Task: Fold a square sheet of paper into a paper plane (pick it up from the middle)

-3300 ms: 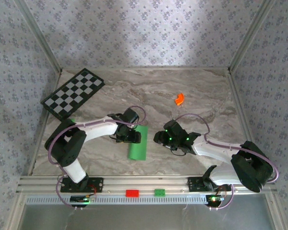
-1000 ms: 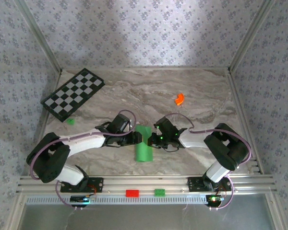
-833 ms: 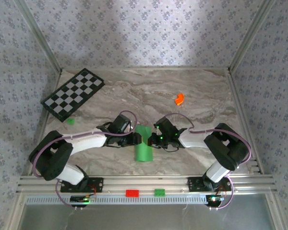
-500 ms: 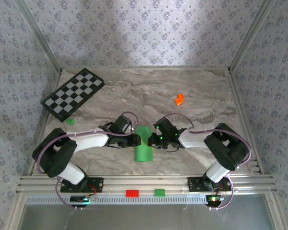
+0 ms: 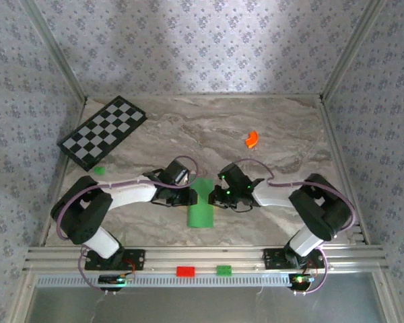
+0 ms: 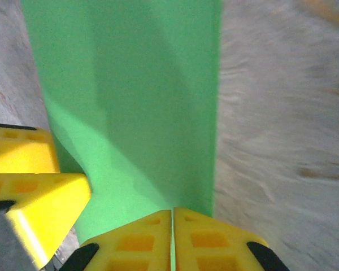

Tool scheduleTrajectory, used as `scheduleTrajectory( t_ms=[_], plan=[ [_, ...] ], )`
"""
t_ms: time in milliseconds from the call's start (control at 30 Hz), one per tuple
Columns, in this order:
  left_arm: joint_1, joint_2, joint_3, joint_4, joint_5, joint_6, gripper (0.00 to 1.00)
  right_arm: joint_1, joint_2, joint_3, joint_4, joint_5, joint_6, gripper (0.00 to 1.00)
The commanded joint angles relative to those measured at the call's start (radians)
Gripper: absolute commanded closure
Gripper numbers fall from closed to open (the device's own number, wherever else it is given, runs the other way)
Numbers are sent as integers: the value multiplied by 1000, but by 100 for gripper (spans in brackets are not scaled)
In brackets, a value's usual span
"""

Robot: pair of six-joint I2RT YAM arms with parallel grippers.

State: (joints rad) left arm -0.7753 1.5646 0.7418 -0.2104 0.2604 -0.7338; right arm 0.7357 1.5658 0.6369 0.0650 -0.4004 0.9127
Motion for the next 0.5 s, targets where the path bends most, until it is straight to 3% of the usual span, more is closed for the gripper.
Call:
scheduleTrajectory(
  t_ms=[0,133,467],
  plan=[
    [-12,36,-12,-18,-57,24,59,-39,-169,49,-171,87,-34,87],
    [-12,25,-9,-15,-64,17,59,-95,-363,11,-355,219,-32,86],
    [-13,4,-21,-4,-107,-18,63,-194,-783,-254,-351,270,78,78]
  ],
)
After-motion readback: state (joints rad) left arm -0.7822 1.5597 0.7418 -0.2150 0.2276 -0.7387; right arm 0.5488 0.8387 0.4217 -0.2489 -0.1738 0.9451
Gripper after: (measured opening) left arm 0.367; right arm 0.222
